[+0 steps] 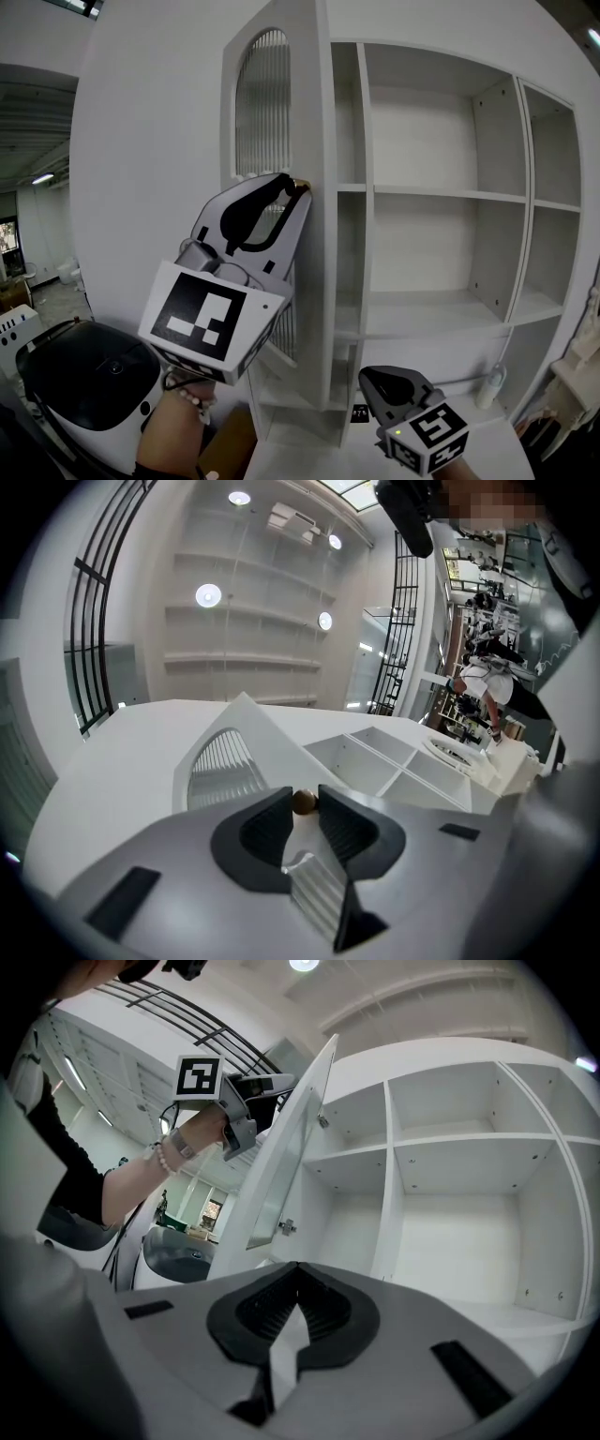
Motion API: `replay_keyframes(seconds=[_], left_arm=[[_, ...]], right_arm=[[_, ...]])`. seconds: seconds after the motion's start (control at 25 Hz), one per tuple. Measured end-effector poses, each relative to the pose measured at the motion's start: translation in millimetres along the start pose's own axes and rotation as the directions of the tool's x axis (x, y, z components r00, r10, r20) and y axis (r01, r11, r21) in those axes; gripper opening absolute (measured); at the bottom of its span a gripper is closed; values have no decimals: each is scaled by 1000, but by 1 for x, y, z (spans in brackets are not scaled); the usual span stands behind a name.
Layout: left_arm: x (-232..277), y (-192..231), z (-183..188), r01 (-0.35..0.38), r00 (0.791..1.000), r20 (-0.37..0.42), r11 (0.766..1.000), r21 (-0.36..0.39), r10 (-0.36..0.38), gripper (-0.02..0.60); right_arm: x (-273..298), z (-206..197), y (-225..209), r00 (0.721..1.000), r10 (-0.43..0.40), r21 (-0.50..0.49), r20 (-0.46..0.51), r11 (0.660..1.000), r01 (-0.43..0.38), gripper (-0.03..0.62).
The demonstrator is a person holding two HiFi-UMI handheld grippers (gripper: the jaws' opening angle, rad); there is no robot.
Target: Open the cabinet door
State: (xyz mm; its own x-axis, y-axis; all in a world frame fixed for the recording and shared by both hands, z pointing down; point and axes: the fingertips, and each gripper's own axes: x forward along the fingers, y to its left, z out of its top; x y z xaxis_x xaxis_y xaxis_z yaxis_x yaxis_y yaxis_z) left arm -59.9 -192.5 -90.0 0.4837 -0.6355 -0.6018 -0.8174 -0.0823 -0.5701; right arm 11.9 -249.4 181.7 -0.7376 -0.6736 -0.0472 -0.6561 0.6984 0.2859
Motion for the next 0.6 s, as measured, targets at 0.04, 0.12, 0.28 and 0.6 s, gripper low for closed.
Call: replay_keyframes(seconds=[0.04,0.12,0.28,0.6], left_arm=[[-1,1,1,-2,1000,0,1000,1,2,83],[-4,3,3,-3,1000,1,1000,-5,3,83],[-13,9,6,-8,1000,2,1000,-9,8,83],[-33,25,13,-29,999,33,1000,-8,29,84]], right_arm=[[1,0,1,1000,6,1,1,1000,-6,0],[3,1,5,1000,18,3,4,1000,-18,0],[6,0,12,999,41,5,5,999,-41,0],[15,5,30,997,76,-10,24,997,-75,0]])
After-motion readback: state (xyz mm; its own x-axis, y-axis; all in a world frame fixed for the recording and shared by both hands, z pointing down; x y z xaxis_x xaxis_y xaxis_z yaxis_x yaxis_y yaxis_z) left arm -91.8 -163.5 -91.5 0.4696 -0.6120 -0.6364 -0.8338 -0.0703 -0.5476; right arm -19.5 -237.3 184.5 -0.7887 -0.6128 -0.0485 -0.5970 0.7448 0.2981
